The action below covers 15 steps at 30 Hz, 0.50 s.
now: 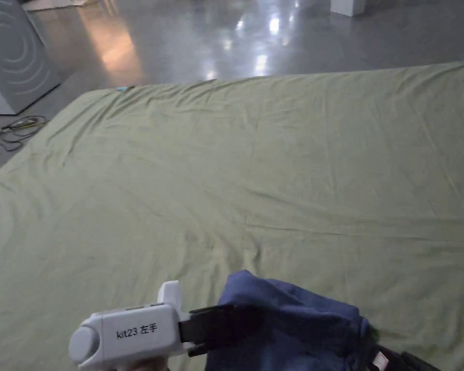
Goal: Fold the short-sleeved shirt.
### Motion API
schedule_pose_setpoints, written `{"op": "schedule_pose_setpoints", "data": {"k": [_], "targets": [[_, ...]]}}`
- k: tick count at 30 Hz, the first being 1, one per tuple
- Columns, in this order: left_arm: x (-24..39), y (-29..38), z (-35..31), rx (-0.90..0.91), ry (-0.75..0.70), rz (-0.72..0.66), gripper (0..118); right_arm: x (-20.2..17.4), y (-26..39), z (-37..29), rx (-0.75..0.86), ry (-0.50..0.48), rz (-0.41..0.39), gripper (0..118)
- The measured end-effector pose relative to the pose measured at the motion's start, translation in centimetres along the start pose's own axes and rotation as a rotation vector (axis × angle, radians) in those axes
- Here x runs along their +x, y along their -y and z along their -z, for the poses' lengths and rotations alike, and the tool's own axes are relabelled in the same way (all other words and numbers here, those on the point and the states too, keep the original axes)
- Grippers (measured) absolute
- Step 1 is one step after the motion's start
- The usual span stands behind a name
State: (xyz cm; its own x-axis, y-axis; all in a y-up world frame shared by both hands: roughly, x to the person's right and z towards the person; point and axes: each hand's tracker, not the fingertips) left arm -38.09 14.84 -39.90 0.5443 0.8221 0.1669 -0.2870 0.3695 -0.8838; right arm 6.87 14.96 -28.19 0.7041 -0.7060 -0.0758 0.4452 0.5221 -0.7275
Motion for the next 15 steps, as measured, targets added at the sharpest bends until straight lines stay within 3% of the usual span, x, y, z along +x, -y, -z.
{"op": "schedule_pose_setpoints", "data": {"k": [3,6,9,12,13,15], "targets": [[-2.4,-4.1,-8.1,0.038,-0.142,0.028,32,-1.3,0.3,0.5,-0.063,0.023,-0.070,0],[-5.4,-7.4,-14.2,0.076,-0.299,-0.010,32,-1.7,1.6,0.8,-0.127,0.040,-0.085,0],[-9.1,-9.4,-17.7,0.077,-0.353,-0.074,32,-1.3,2.9,0.7,-0.182,0.083,-0.101,0],[-10.9,-9.3,-16.8,-0.021,-0.466,-0.095,35,-0.7,4.0,0.6,-0.217,0.148,-0.094,0],[-11.6,-9.1,-16.2,-0.043,-0.502,-0.081,39,-0.4,4.3,0.6,-0.226,0.163,-0.094,0],[-12.9,-8.7,-14.6,-0.077,-0.588,-0.085,64,-0.1,4.6,0.7,-0.236,0.182,-0.090,0]]}}
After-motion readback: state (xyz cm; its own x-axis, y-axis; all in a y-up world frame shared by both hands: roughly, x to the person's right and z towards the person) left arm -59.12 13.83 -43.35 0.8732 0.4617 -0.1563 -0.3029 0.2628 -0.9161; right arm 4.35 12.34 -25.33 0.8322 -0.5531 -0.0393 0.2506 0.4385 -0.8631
